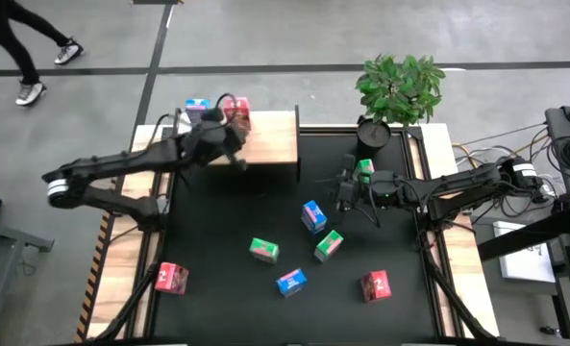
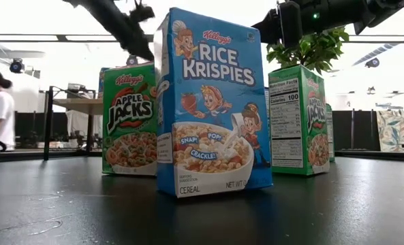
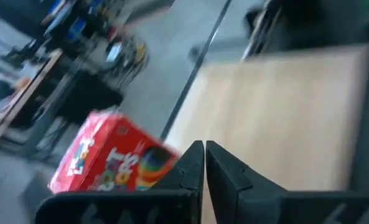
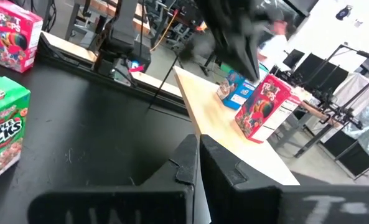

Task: Stack cereal on shelf
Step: Put the top blue cereal box on the shelf aligned with the other blue cereal box

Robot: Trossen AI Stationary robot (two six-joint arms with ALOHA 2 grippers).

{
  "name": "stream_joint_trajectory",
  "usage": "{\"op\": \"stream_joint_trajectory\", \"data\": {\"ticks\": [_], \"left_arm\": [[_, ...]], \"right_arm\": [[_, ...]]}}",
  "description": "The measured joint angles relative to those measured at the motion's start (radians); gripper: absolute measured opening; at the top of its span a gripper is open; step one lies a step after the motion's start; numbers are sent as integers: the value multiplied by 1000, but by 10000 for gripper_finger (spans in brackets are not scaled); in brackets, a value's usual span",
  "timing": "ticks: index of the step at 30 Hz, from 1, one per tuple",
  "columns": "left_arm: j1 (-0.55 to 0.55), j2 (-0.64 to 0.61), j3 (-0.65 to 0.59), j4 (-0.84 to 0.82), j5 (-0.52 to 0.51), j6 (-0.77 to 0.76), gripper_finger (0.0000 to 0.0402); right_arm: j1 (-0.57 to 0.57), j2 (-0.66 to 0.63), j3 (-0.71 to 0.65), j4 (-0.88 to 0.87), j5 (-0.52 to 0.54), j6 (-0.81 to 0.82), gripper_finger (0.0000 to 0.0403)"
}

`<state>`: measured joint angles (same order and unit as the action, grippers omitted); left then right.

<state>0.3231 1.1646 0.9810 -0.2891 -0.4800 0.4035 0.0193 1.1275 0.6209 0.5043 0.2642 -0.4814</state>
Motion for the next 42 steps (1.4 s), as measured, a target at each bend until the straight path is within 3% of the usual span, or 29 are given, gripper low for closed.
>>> {"op": "stream_joint_trajectory", "data": {"ticks": [7, 14, 29, 35, 42], "left_arm": [[-277, -182, -9, -114, -11, -206, 0], [-456, -300, -95, -112, -101, -242, 0], [-499, -536, -406, 101, -105, -248, 0], [-499, -615, -430, 110, -105, -230, 0], [-499, -687, -433, 92, -112, -203, 0]], "right_arm": [[0, 1, 0, -6, -2, 131, 9], [3, 1, 0, -54, -16, 312, 9], [99, 2, 50, -147, -36, 598, 9], [109, 10, 195, -359, -36, 673, 9], [114, 61, 395, -765, -36, 885, 9]]}}
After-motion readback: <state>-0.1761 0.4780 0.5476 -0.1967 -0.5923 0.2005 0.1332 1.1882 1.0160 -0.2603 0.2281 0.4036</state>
